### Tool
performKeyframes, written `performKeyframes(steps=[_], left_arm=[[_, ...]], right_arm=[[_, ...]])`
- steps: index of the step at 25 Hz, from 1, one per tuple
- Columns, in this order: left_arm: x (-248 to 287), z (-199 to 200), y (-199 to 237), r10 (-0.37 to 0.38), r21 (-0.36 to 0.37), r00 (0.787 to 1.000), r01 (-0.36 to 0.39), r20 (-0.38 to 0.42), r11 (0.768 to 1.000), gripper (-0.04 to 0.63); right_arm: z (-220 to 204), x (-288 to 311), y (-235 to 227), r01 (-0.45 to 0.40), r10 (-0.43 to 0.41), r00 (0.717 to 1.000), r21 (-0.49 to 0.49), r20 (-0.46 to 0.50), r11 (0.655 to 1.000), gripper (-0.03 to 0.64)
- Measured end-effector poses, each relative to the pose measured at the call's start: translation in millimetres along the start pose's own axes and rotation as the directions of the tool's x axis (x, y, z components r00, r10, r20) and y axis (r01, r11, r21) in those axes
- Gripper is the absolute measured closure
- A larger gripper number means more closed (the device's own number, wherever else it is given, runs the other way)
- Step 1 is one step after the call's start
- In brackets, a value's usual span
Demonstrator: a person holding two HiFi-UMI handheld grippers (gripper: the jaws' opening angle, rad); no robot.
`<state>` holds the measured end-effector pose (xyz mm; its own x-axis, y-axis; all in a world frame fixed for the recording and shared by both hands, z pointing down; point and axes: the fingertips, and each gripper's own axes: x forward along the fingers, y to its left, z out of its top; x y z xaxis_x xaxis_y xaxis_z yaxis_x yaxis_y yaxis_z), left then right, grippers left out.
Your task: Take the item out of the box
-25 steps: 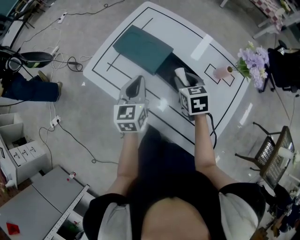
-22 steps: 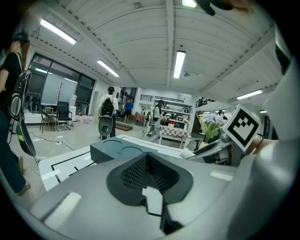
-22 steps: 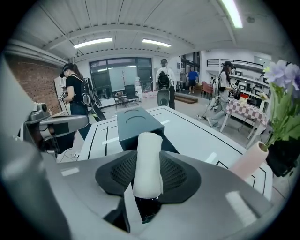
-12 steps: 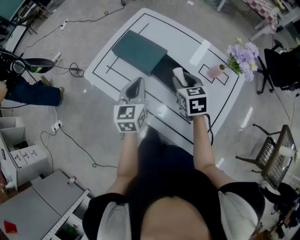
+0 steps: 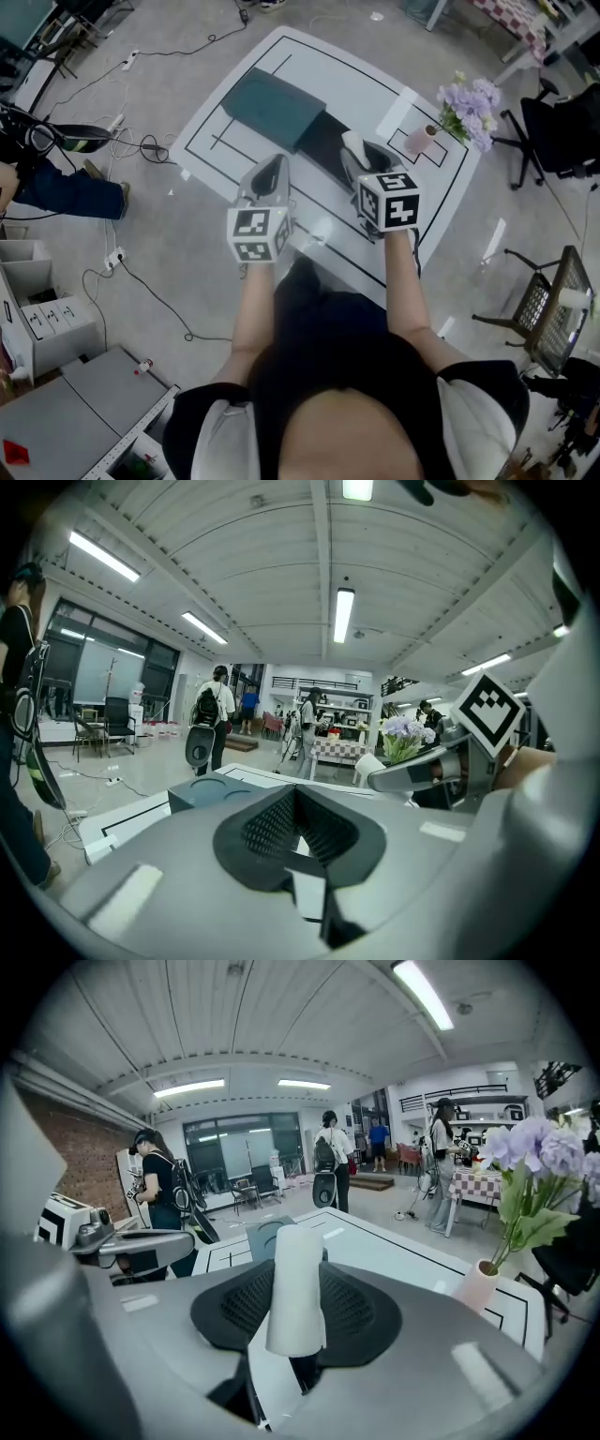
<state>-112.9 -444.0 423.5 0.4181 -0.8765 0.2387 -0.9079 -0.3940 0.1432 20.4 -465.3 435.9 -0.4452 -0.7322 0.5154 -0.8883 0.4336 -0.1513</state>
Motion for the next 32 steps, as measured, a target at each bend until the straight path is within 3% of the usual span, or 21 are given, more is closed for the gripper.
performKeyframes(steps=[10, 15, 22, 26, 32], left_arm=[[-17.9, 16.9, -20.1, -0.036, 0.030, 0.999, 0.035, 0.031, 0.999, 0.584], [-25.0, 23.9, -25.0, -0.050, 0.046, 0.998, 0.048, 0.045, 0.998, 0.584], [-37.3, 40.7, -31.8, -0.083, 0.070, 0.993, 0.077, 0.087, 0.995, 0.584], [-39.5, 42.4, -35.2, -0.101, 0.086, 0.990, 0.093, 0.097, 0.992, 0.584], [-39.7, 41.9, -41.3, -0.120, 0.092, 0.987, 0.110, 0.111, 0.990, 0.584]], right_arm=[[32.1, -43.2, 25.3, -0.039, 0.042, 0.985, -0.024, 0.169, 0.999, 0.472], [48.8, -60.3, 32.9, -0.055, 0.059, 0.950, -0.022, 0.305, 0.998, 0.472], [63.2, -79.4, 38.5, 0.001, 0.034, 0.898, -0.080, 0.439, 0.997, 0.472], [59.0, -80.6, 46.4, 0.000, 0.054, 0.886, -0.117, 0.460, 0.993, 0.474], [43.1, -74.3, 50.0, -0.016, 0.064, 0.901, -0.113, 0.429, 0.993, 0.476]])
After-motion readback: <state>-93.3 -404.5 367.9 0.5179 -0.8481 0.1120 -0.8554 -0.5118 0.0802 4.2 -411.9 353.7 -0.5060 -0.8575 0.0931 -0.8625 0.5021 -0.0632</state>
